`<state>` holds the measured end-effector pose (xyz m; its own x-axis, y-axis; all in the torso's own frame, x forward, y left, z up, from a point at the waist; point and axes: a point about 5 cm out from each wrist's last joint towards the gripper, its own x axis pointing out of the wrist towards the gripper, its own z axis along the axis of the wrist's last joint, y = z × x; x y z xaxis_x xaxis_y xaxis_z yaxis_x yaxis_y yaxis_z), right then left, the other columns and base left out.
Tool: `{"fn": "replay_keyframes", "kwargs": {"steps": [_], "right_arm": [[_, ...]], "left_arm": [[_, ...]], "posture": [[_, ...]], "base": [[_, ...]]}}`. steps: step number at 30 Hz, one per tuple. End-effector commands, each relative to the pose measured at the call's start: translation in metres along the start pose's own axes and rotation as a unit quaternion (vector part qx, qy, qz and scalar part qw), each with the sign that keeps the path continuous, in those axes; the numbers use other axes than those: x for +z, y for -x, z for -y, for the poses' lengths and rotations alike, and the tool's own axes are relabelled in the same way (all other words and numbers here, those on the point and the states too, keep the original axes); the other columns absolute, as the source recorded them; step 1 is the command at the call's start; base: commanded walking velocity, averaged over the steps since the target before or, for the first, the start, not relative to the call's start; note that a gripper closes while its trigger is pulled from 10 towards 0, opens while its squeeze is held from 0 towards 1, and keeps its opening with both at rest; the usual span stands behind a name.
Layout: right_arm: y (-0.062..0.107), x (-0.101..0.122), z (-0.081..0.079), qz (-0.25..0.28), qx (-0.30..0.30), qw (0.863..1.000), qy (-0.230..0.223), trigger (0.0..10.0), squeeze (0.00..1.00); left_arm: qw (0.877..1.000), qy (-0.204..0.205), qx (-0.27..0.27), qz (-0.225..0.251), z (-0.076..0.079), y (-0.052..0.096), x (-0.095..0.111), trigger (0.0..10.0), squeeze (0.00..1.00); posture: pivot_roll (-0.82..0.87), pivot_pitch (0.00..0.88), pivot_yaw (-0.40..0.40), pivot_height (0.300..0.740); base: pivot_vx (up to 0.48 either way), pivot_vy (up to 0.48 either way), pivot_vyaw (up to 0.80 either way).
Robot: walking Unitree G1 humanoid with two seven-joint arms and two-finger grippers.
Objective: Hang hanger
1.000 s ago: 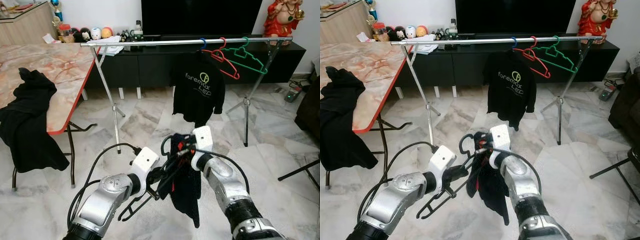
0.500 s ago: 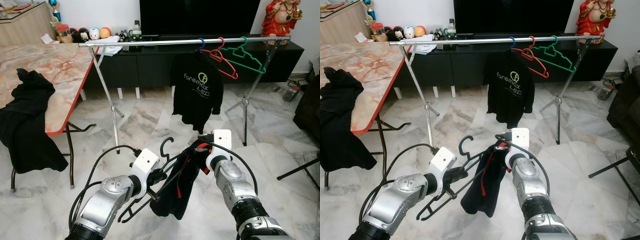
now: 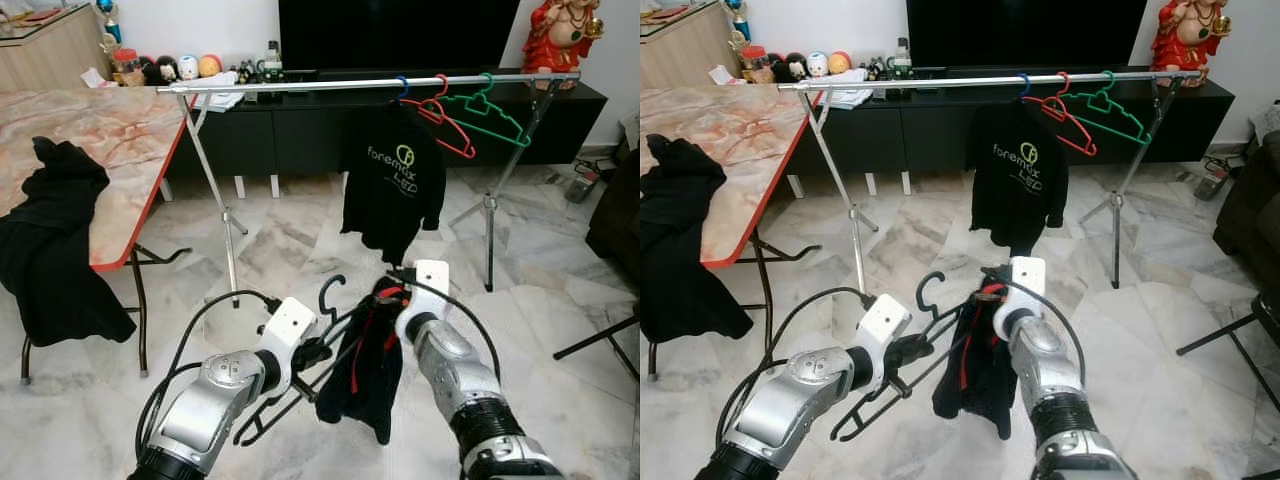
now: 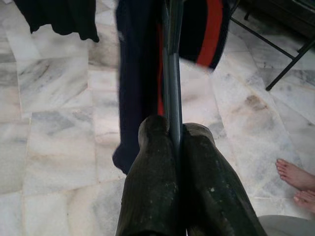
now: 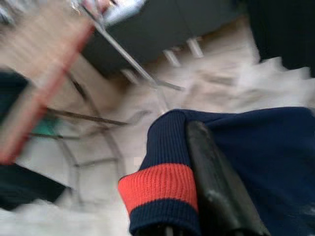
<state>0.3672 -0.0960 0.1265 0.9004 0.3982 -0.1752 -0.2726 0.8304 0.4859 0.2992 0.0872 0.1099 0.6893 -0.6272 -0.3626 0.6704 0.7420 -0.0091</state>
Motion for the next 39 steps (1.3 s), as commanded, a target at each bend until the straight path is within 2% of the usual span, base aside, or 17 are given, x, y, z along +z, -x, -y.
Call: {"fn": "replay_keyframes", "kwargs": {"steps": [1, 4, 5, 9, 12, 17, 20, 21, 22, 24, 26, 27, 29, 31, 33, 37, 39], "right_arm": [[0.001, 0.014, -0.013, 0.030, 0.036, 0.998, -0.035, 10.0, 0.00], [0.002, 0.012, -0.004, 0.038, 0.010, 0.999, 0.002, 10.0, 0.00], [0.002, 0.008, 0.013, 0.028, -0.044, 0.998, 0.030, 10.0, 0.00], [0.010, -0.001, 0.047, 0.004, -0.145, 0.988, 0.051, 10.0, 0.00], [0.014, -0.005, 0.056, -0.006, -0.168, 0.985, 0.046, 10.0, 0.00], [0.015, -0.010, 0.050, -0.022, -0.150, 0.987, 0.051, 10.0, 0.00], [0.014, -0.010, 0.042, -0.015, -0.127, 0.991, 0.033, 10.0, 0.00], [0.009, -0.003, 0.029, 0.004, -0.091, 0.996, -0.013, 10.0, 0.00], [0.009, -0.003, 0.029, 0.004, -0.091, 0.996, -0.013, 10.0, 0.00], [0.008, 0.009, 0.008, 0.027, -0.038, 0.997, -0.069, 10.0, 0.00], [0.009, 0.014, -0.005, 0.033, -0.014, 0.996, -0.083, 10.0, 0.00], [0.012, 0.018, -0.017, 0.044, 0.013, 0.995, -0.091, 10.0, 0.00], [0.014, 0.020, -0.020, 0.048, 0.020, 0.995, -0.090, 10.0, 0.00], [0.015, 0.020, -0.015, 0.051, 0.007, 0.996, -0.077, 10.0, 0.00], [0.014, 0.013, 0.001, 0.038, -0.036, 0.997, -0.063, 10.0, 0.00], [0.022, -0.007, 0.044, 0.001, -0.152, 0.988, -0.034, 10.0, 0.00], [0.025, -0.010, 0.049, -0.007, -0.165, 0.986, -0.034, 10.0, 0.00]], "left_arm": [[1.000, -0.005, 0.000, 0.000, 0.000, 0.000, 0.002, 10.0, 0.00], [1.000, -0.005, -0.002, -0.001, 0.001, -0.001, 0.002, 10.0, 0.00], [1.000, -0.006, -0.003, -0.002, 0.002, -0.001, 0.002, 10.0, 0.00], [1.000, -0.007, -0.001, -0.004, 0.001, 0.000, 0.001, 10.0, 0.00], [1.000, -0.008, 0.001, -0.005, -0.001, 0.000, 0.001, 10.0, 0.00], [1.000, -0.008, 0.003, -0.004, -0.001, 0.000, 0.001, 10.0, 0.00], [1.000, -0.009, 0.003, -0.004, -0.001, 0.000, 0.002, 10.0, 0.00], [1.000, -0.010, 0.003, -0.005, -0.002, 0.000, 0.002, 10.0, 0.00], [1.000, -0.010, 0.003, -0.005, -0.002, 0.000, 0.002, 10.0, 0.00], [1.000, -0.012, 0.004, -0.009, -0.002, 0.001, 0.000, 10.0, 0.00], [1.000, -0.012, 0.003, -0.011, -0.002, 0.001, -0.001, 10.0, 0.00], [1.000, -0.011, 0.002, -0.011, -0.001, 0.001, -0.002, 10.0, 0.00], [1.000, -0.011, 0.001, -0.012, -0.001, 0.000, -0.002, 10.0, 0.00], [1.000, -0.010, -0.002, -0.011, 0.001, -0.001, -0.001, 10.0, 0.00], [1.000, -0.010, -0.004, -0.011, 0.002, -0.002, -0.001, 10.0, 0.00], [1.000, -0.012, -0.002, -0.013, 0.001, 0.000, -0.001, 10.0, 0.00], [1.000, -0.012, -0.001, -0.014, 0.001, 0.000, -0.002, 10.0, 0.00]], "posture": [[0.08, 0.073, 0.017, 0.740], [0.08, 0.072, 0.018, 0.740], [0.08, 0.071, 0.018, 0.740], [0.08, 0.070, 0.016, 0.740], [0.09, 0.069, 0.015, 0.740], [0.08, 0.069, 0.016, 0.740], [0.09, 0.068, 0.018, 0.740], [0.09, 0.069, 0.019, 0.740], [0.09, 0.069, 0.019, 0.740], [0.09, 0.070, 0.019, 0.740], [0.08, 0.070, 0.019, 0.740], [0.08, 0.070, 0.019, 0.740], [0.08, 0.071, 0.021, 0.740], [0.08, 0.070, 0.022, 0.740], [0.08, 0.070, 0.020, 0.740], [0.09, 0.070, 0.017, 0.740], [0.09, 0.070, 0.017, 0.740]], "base": [[0.000, 0.000, 0.00], [0.000, 0.000, 0.00], [0.000, 0.000, 0.00], [0.000, 0.000, 0.00], [0.000, 0.000, 0.00], [0.000, 0.000, 0.00], [0.000, 0.000, 0.00], [0.000, 0.000, 0.00], [0.000, 0.000, 0.00], [0.000, 0.000, 0.00], [0.000, 0.000, 0.00], [0.000, 0.000, 0.00], [0.000, 0.000, 0.00], [0.000, 0.000, 0.00], [0.000, 0.000, 0.00], [0.000, 0.000, 0.00], [0.000, 0.000, 0.00]]}}
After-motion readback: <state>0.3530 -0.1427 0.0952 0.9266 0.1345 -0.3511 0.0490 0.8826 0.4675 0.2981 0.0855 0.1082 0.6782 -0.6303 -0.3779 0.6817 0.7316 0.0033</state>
